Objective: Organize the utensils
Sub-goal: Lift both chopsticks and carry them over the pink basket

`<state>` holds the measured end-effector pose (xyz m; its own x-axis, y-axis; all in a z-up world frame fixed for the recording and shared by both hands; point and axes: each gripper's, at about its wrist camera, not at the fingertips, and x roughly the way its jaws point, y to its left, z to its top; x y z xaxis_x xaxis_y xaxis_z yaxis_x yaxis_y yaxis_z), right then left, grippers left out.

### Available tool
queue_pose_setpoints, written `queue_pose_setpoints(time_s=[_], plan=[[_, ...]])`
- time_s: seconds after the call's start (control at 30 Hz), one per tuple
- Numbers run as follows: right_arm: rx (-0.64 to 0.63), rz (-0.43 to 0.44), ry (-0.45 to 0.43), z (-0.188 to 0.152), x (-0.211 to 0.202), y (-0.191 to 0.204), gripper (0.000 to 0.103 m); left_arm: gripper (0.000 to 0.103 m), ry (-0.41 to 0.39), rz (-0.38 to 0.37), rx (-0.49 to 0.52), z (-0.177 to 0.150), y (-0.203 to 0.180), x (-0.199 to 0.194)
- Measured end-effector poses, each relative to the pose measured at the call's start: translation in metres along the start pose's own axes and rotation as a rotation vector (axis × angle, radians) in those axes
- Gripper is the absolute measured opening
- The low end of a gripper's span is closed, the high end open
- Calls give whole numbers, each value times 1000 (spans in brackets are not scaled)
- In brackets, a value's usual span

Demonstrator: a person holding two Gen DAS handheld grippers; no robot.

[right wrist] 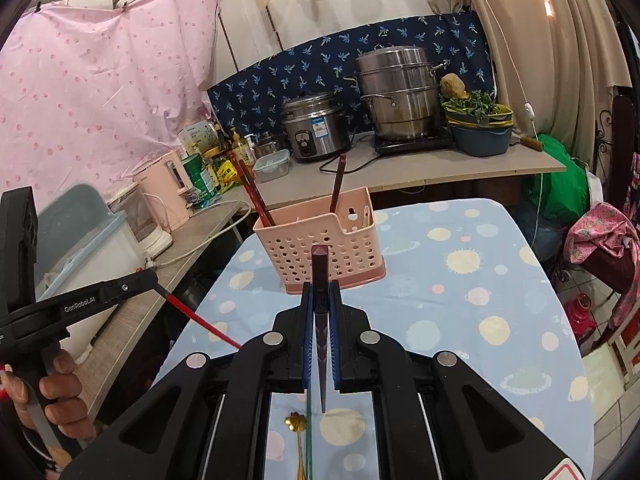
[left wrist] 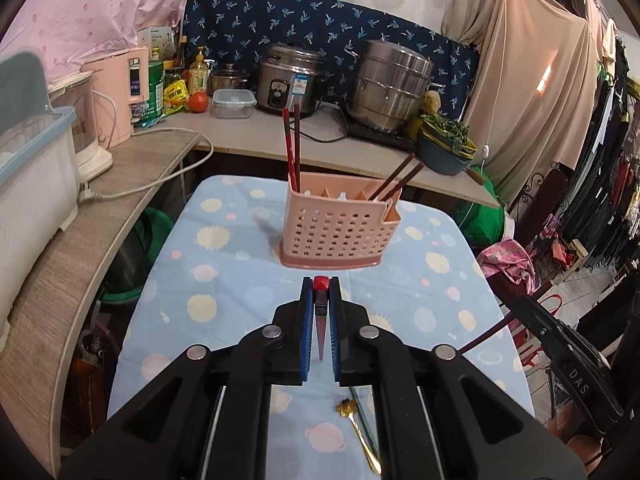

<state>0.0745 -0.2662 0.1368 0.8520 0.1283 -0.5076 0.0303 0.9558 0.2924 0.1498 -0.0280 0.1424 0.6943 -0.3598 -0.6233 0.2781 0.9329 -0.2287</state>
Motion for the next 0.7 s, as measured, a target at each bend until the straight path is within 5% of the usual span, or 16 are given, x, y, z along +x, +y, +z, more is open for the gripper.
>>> queue_pose_setpoints(time_s=[0.7], plan=[[38, 71, -166, 117, 37, 5, 7, 7, -231, -20, 15, 130, -15, -15]])
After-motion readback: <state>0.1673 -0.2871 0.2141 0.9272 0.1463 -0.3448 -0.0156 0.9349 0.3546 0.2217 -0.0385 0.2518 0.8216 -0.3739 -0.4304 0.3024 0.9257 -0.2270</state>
